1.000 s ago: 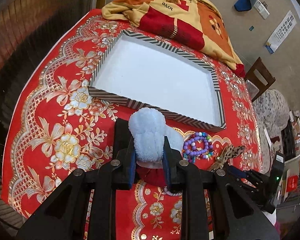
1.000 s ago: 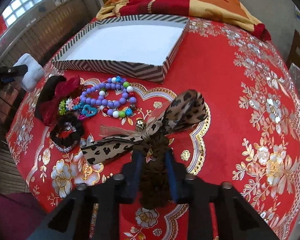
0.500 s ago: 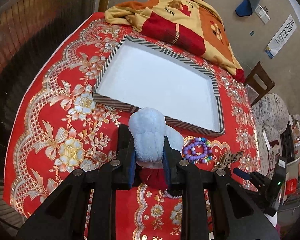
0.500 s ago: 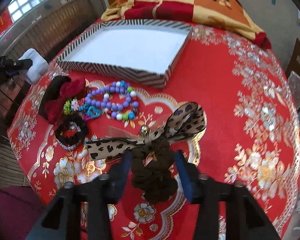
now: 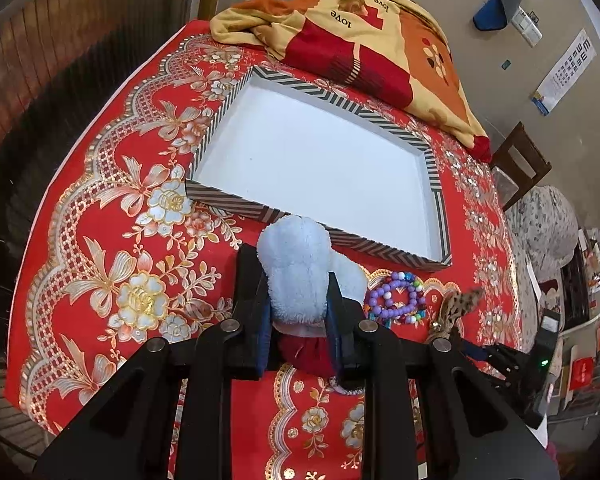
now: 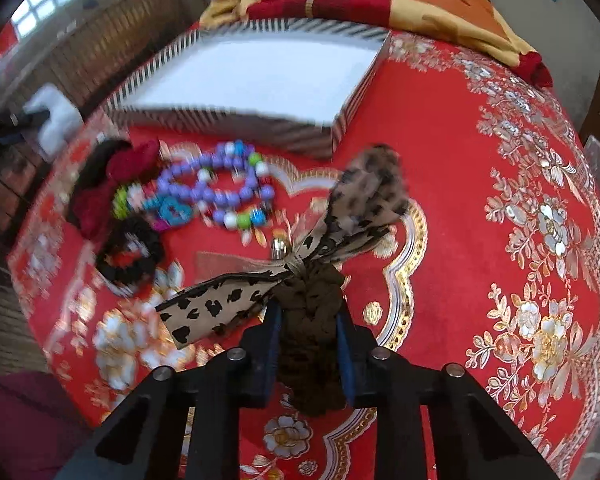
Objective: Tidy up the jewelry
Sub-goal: 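Carry both scrunchies over the white tray with both grippers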
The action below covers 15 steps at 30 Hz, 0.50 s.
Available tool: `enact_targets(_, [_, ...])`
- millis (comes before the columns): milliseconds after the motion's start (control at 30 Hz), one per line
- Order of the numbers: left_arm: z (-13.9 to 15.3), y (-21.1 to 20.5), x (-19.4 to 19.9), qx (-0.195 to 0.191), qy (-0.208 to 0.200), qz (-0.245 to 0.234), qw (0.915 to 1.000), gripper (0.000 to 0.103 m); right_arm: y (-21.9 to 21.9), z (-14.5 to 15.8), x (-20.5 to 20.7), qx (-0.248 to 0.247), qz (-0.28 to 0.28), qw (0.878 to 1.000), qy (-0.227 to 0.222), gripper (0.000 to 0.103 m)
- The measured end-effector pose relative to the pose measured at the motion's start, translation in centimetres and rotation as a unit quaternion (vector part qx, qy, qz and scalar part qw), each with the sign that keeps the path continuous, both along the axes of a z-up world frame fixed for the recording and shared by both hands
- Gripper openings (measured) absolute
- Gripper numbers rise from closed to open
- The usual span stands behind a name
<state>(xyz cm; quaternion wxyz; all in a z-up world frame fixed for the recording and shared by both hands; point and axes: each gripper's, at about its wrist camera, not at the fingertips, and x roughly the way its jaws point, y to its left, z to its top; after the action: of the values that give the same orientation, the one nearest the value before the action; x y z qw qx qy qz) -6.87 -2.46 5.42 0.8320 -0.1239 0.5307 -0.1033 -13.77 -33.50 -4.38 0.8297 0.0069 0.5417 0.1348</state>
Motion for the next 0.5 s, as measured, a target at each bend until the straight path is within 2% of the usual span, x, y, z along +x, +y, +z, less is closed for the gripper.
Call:
enact_targets(267, [1.5,-0.6,1.9,-0.003,-0.019,-0.009,0.9998,0.022,0.9,5.7,2.7,0.050,-0.008,0.997,-0.061,0.024])
enact_targets(400, [1.7,-1.1,4.0,-0.003,-0.022,-0.015,0.9996,0.022,2.7,7.6,5.5,0.049,-0.011,0.995,-0.087,0.024])
enact_targets(500, [1.2,-1.4,6.0,0.002,-0.020,-0.016,0.9997,0.022,3.6,8.0,8.0,0.048,-0.013,0.995,-0.089,0.024])
